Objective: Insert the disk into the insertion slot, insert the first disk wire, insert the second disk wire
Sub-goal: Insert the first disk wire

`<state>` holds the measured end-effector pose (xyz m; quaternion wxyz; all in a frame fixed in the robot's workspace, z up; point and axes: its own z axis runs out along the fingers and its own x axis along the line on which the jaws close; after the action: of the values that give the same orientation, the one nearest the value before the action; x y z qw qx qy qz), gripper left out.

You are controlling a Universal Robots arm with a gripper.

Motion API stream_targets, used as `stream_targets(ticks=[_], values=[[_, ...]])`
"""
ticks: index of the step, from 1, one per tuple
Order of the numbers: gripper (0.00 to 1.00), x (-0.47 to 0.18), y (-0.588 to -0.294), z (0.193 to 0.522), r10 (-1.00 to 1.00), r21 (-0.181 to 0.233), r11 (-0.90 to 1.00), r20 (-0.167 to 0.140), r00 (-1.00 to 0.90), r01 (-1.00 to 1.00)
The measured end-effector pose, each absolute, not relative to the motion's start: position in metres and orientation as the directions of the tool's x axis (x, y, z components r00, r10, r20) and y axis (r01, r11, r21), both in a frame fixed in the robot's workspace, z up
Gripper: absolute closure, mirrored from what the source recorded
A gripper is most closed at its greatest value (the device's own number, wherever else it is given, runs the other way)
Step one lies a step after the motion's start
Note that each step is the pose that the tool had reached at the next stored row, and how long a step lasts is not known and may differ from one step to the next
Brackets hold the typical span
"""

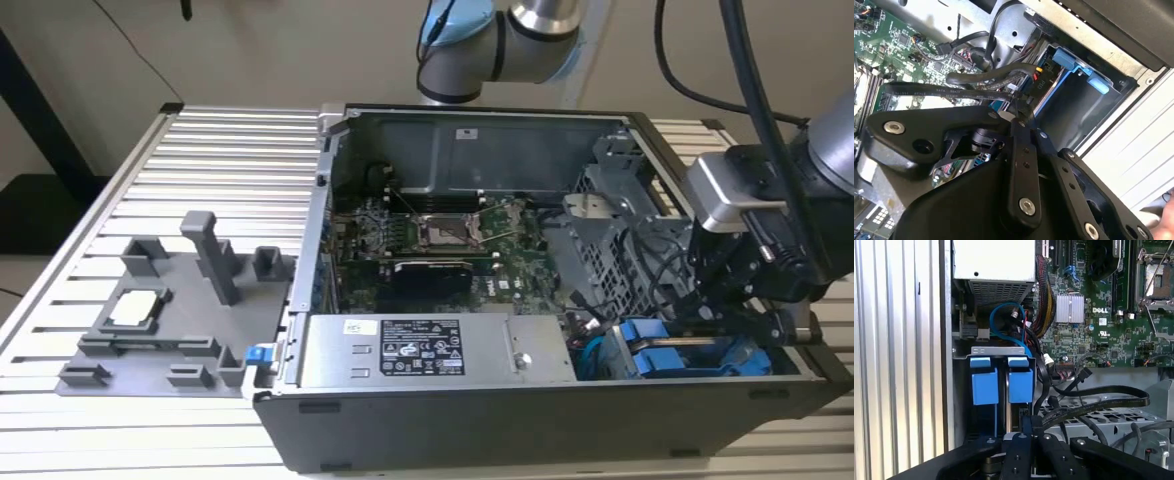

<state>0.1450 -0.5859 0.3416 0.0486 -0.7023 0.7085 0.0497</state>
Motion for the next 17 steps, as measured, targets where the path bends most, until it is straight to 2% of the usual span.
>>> stream_targets(ticks=[1,5,17], values=[[0.89,0.145,-0.586,0.342,-0.99,0.002,0.009,-0.139,-0.009,-1.0],[0.89,0.145,-0.586,0.344,-0.99,0.002,0.011,-0.138,-0.011,-1.0],[0.89,0.142,-0.586,0.386,-0.989,0.001,0.022,-0.143,-0.022,-1.0]])
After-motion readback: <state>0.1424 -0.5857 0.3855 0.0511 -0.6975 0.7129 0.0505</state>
